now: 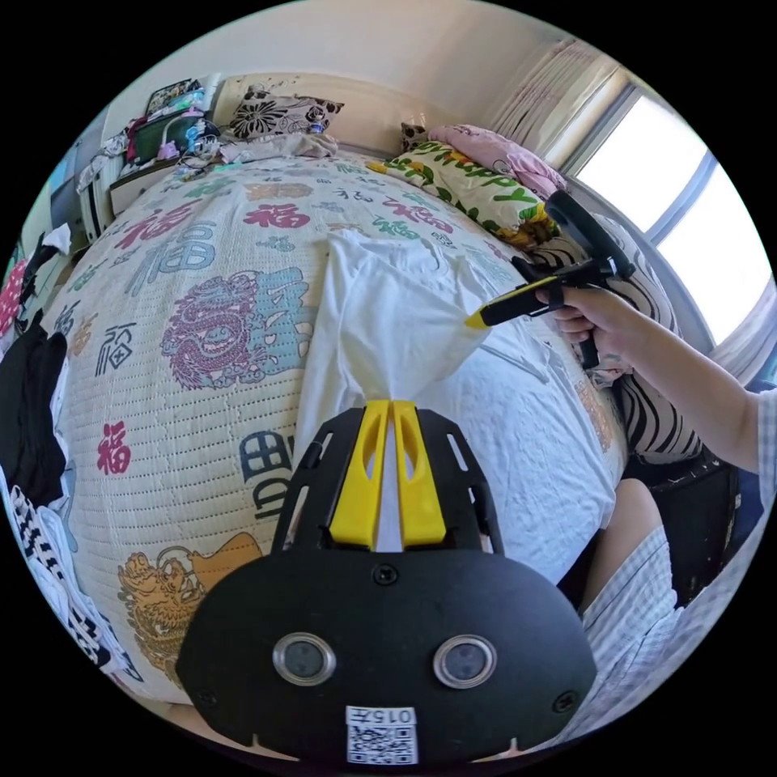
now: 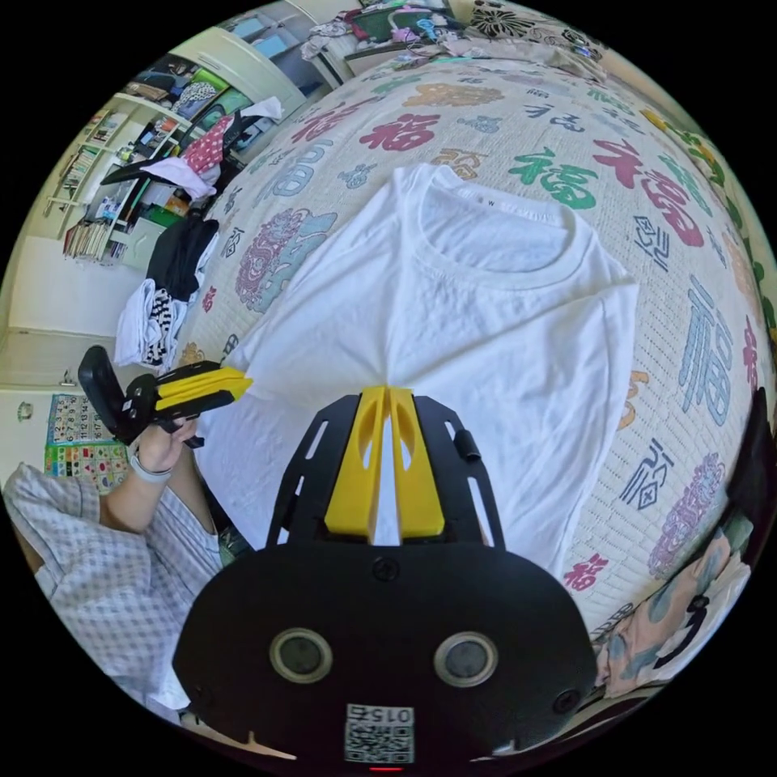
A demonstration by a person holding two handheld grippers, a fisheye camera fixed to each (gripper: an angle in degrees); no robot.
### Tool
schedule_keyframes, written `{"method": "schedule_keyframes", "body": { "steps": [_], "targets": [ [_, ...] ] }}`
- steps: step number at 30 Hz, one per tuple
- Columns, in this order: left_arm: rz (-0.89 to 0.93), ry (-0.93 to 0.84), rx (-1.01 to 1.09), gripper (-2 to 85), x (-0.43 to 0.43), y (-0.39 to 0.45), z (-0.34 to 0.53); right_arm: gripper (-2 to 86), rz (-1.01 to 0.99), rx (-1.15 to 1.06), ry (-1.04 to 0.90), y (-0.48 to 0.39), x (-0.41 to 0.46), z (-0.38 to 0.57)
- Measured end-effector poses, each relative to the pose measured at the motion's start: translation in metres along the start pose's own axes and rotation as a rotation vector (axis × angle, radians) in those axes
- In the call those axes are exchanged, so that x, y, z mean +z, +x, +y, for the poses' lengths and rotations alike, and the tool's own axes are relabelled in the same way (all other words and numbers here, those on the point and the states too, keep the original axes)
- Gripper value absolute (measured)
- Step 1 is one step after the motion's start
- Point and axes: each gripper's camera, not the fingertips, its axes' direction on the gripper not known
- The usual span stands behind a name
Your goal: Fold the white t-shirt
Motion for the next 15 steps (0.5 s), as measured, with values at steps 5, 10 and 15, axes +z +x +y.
{"method": "schedule_keyframes", "body": {
  "steps": [5,10,15],
  "targets": [
    [-0.018,-0.06,0.025,1.2,0.0,0.001,-0.002,4.1,0.062,0.054,0.008,-0.013,-0.009,0.026],
    [0.032,0.028,0.058,1.6,-0.024,0.008,-0.01,4.0,0.154,0.036,0.115,-0.039,-0.033,0.057],
    [-0.029,-0.025,0.091,1.3,0.01,0.01,-0.034,0.9,0.088,0.032,0.077,-0.059,-0.027,0.074]
  ]
}}
